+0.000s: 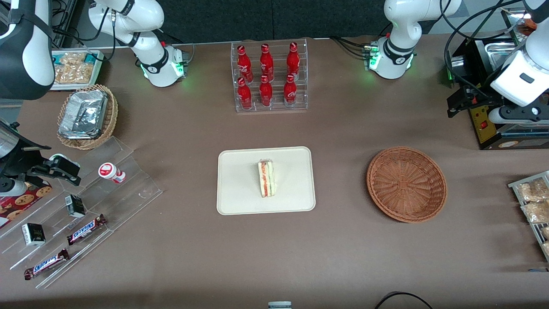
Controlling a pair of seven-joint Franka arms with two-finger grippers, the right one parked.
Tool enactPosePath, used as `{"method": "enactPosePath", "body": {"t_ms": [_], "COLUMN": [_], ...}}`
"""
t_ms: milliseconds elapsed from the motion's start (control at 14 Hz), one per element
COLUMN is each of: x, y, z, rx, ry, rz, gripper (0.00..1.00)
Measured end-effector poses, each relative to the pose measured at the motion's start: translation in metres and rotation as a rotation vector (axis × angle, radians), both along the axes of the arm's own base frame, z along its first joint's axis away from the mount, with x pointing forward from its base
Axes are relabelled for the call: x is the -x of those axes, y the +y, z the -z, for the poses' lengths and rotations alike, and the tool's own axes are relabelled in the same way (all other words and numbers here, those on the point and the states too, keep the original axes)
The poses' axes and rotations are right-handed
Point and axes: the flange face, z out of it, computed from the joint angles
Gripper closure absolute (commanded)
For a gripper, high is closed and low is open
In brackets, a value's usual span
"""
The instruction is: Place sandwich from basket to tray
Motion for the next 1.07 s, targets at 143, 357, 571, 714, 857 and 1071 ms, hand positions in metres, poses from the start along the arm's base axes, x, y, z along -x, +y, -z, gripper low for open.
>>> {"method": "enactPosePath", "body": {"t_ms": [143,357,571,714,857,1071], "x": [-0.0005,-0.001,-0.002,-0.0027,-0.0029,-0.0029], "y": [-0.003,0.0022,0.0063,0.0057,0.005,0.0049], "z": [0.0015,0.0014,0.0025,0.0039,0.0044,0.0046], "rx": [0.0,0.004,0.005,0.005,0.005,0.005], "ry": [0.003,0.003,0.005,0.008,0.009,0.009], "rz": [0.006,-0.001,-0.008,-0.007,-0.006,-0.005], "gripper": [0.0,0.0,0.0,0.0,0.0,0.0]}}
